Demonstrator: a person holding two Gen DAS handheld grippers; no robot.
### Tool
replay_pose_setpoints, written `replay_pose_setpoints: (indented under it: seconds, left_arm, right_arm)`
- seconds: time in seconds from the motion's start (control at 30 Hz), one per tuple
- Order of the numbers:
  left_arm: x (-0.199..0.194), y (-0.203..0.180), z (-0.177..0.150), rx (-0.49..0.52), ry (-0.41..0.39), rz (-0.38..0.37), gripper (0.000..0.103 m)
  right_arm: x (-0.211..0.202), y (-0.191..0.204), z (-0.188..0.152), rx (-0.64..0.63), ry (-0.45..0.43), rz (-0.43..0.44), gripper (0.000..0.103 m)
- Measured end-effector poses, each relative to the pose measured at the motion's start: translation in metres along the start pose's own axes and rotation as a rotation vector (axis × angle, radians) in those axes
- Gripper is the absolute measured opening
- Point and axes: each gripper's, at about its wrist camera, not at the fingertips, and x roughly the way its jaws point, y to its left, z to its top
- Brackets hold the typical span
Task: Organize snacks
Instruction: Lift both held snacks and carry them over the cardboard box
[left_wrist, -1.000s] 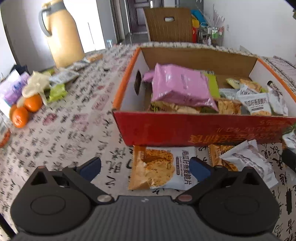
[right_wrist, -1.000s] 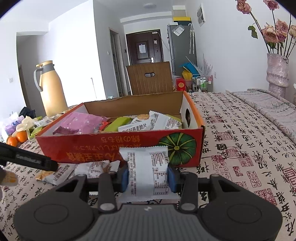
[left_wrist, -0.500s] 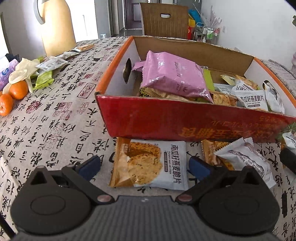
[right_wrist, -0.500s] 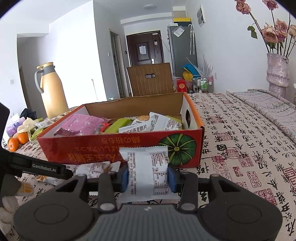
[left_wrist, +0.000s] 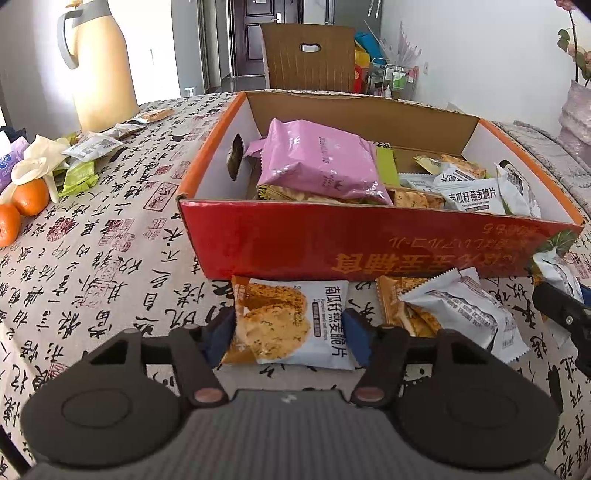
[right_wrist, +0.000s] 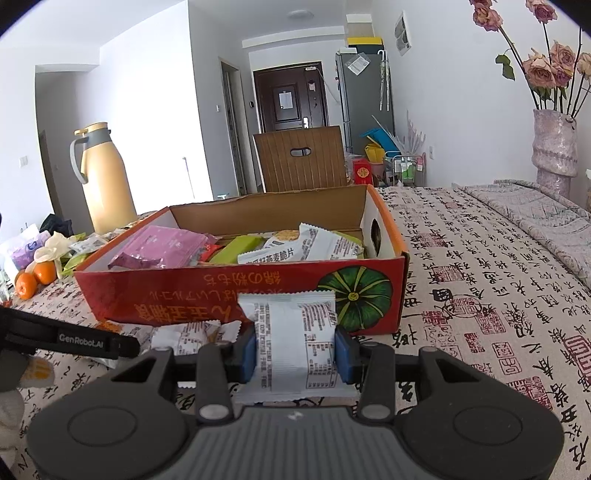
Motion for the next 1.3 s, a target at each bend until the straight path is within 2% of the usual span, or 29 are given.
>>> replay_pose_setpoints:
  seconds: [0.17, 0.4, 0.7, 1.0, 1.3]
  left_arm:
    - [-0.004, 0.001, -0.002, -0.002, -0.012, 0.004, 0.058]
    - [-0.018, 0.004, -0.005, -0.002, -0.054, 0.011, 0.058]
    - [-0.058, 0.006, -0.002, 0.003, -0.159, 0.001, 0.058]
    - [-0.096, -0.008, 0.024, 0.020, -0.295, -0.032, 0.058]
    - [-0.096, -0.020, 0.057, 0.025, -0.357, -0.053, 0.058]
  right_arm:
    - [0.000, 0.000, 0.000, -0.003, -0.004, -0.001, 0.041]
    - [-0.004, 0.003, -0.001, -0.015, -0.021, 0.001, 0.041]
    - [-0.021, 0.005, 0.002, -0.027, -0.055, 0.006, 0.041]
    - [-0.036, 0.008, 0.030, -0.038, -0.120, 0.009, 0.041]
    - [-0.023, 0.011, 0.066, -0.062, -0.162, 0.003, 0.041]
